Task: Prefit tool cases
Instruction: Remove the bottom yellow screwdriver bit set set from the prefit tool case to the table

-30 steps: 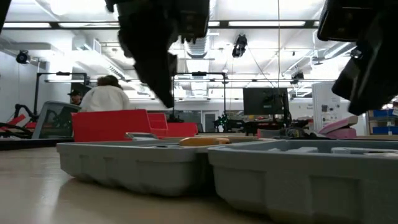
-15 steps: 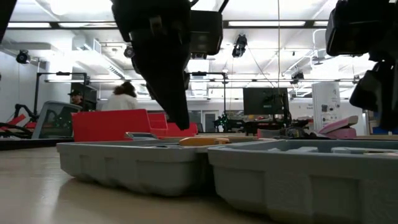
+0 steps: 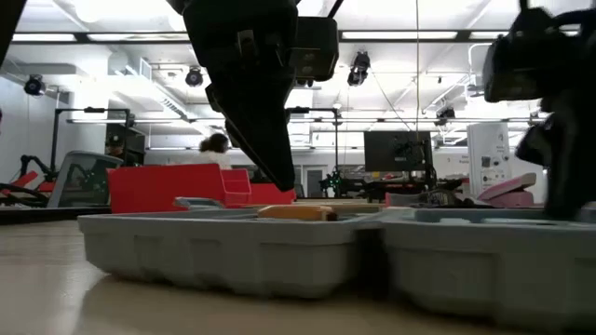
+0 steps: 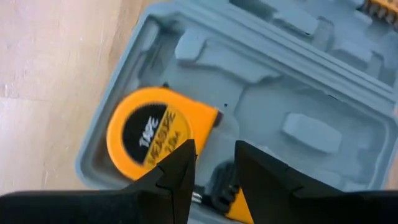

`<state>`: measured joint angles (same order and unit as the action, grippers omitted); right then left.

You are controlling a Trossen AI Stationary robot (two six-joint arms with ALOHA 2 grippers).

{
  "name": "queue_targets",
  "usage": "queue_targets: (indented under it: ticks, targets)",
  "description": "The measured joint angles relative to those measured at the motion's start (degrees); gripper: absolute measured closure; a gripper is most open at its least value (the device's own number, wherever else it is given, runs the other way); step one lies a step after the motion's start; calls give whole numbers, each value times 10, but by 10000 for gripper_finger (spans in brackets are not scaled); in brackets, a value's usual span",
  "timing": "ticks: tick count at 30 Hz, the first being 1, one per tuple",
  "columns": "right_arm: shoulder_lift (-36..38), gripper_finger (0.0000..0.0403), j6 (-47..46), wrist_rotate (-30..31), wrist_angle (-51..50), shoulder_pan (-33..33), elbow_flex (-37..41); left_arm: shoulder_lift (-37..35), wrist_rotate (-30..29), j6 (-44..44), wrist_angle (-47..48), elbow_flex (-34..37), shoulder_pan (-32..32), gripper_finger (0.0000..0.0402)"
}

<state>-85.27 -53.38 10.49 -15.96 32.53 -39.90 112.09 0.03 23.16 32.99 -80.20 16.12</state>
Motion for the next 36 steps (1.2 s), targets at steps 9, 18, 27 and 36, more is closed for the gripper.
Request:
queue_targets:
  ticks: [9, 18, 27, 36]
  targets:
    - [-2, 339, 141, 58, -6, -78, 2, -1, 0, 0, 11, 0, 0, 296]
    - [16, 334, 203, 45, -4, -126, -2, -7, 0, 1, 20, 0, 0, 295]
    - [29, 323, 195, 1, -14, -93, -71, -11, 9, 15, 37, 1, 0, 287]
    - [0, 334, 147, -62, -35, -32, -130, -10, 9, 13, 32, 4, 0, 293]
